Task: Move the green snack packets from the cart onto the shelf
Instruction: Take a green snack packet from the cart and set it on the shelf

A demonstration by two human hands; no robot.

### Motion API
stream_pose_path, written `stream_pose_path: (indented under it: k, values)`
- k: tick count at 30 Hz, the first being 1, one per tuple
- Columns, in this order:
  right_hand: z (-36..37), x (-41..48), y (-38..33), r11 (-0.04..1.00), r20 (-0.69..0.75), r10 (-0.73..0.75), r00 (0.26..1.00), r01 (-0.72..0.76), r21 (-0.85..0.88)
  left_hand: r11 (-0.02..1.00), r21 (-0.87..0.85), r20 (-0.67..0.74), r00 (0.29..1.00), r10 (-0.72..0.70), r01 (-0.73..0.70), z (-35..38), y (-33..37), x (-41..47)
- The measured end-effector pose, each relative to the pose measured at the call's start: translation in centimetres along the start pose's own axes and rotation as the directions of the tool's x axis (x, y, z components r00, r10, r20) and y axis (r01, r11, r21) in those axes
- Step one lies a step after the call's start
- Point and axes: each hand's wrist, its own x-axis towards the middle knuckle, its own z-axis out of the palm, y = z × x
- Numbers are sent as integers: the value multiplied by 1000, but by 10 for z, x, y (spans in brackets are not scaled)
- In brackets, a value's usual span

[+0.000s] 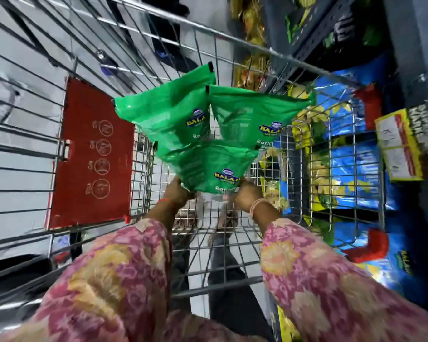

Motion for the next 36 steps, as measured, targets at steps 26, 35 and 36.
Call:
stream_pose_path:
  k: [26, 35, 36]
  values:
    - [-68, -274, -13, 361, -811, 326, 486, 729, 582, 706, -251, 474, 552, 686, -662, 29, 192, -234]
    - [-113, -395, 98, 533, -865, 500, 52, 769, 354, 627, -327, 720, 243, 650, -707, 184, 201, -351]
    - [-117, -403, 113, 545, -857, 514, 19, 765, 343, 646, -312, 747, 241, 620, -696, 203, 200, -361]
